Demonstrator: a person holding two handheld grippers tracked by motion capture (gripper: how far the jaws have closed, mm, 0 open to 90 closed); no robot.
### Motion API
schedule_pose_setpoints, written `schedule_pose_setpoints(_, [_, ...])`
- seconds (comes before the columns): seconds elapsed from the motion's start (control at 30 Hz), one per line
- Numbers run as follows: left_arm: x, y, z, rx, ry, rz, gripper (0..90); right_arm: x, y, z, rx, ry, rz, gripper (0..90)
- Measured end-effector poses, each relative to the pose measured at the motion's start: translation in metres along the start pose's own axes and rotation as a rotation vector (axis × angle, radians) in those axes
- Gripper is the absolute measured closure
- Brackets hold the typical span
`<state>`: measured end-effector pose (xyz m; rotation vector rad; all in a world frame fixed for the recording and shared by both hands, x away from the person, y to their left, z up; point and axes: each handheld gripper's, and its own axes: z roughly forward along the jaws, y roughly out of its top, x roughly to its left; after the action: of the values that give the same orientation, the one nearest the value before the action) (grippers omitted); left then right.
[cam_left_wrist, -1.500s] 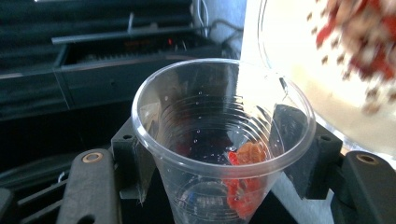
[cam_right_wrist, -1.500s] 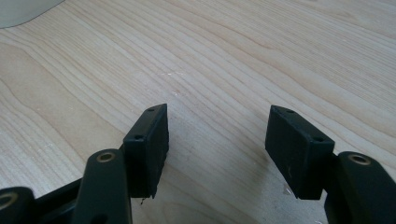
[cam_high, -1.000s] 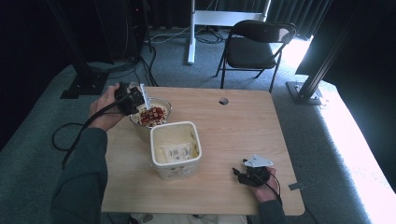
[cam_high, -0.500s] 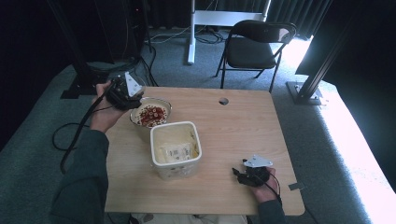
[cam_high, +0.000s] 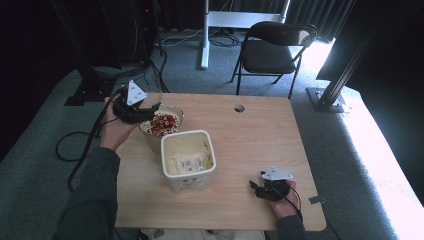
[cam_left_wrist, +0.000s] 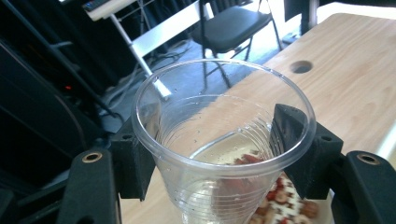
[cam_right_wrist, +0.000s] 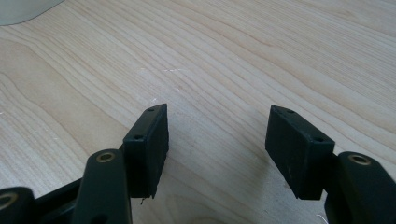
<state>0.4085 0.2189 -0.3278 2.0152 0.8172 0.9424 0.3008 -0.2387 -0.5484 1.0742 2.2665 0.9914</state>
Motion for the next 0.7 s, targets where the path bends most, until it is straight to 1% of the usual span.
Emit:
schedule_pose_setpoints(0.13, [-0.002,-0.003,-0.004,-0.018,-0.024,-0.025,35.3,0.000,0.000,0.000,0.000,0.001,0.001,39.0])
schedule_pose_setpoints(0.27, [-0.005,-0.005,-0.008,-0.038,-0.068,-0.057,35.3,0.000,0.000,0.000,-0.001,0.000,-0.001,39.0])
schedule_pose_setpoints(0.33, [-0.005,-0.005,-0.008,-0.038,-0.068,-0.057,35.3,0.000,0.000,0.000,0.000,0.000,0.000,39.0])
schedule_pose_setpoints(0.37, [-0.012,-0.008,-0.010,-0.051,-0.093,-0.064,35.0,0.000,0.000,0.000,0.000,0.000,-0.001,38.9])
schedule_pose_setpoints(0.4, [-0.014,-0.009,-0.010,-0.052,-0.096,-0.066,35.0,0.000,0.000,0.000,-0.001,0.000,-0.002,39.0])
schedule_pose_setpoints(0.47, [-0.018,-0.009,-0.011,-0.063,-0.118,-0.075,35.0,0.000,0.000,0.000,-0.001,-0.001,-0.002,39.0])
schedule_pose_setpoints(0.5, [-0.018,-0.009,-0.011,-0.063,-0.118,-0.075,34.9,0.000,0.000,0.000,-0.001,-0.001,-0.002,39.0])
schedule_pose_setpoints(0.53, [-0.023,-0.008,-0.012,-0.078,-0.136,-0.079,34.9,0.000,0.000,0.000,-0.001,-0.001,-0.001,39.0])
schedule_pose_setpoints(0.57, [-0.024,-0.008,-0.012,-0.084,-0.144,-0.081,34.9,0.000,0.000,0.000,-0.002,-0.001,-0.003,39.0])
schedule_pose_setpoints(0.63, [-0.028,-0.007,-0.013,-0.101,-0.180,-0.097,34.7,0.000,0.000,0.000,-0.002,-0.001,-0.004,39.0])
schedule_pose_setpoints(0.7, [-0.033,-0.007,-0.014,-0.111,-0.198,-0.102,34.4,0.000,0.000,0.000,-0.001,-0.001,-0.001,39.0])
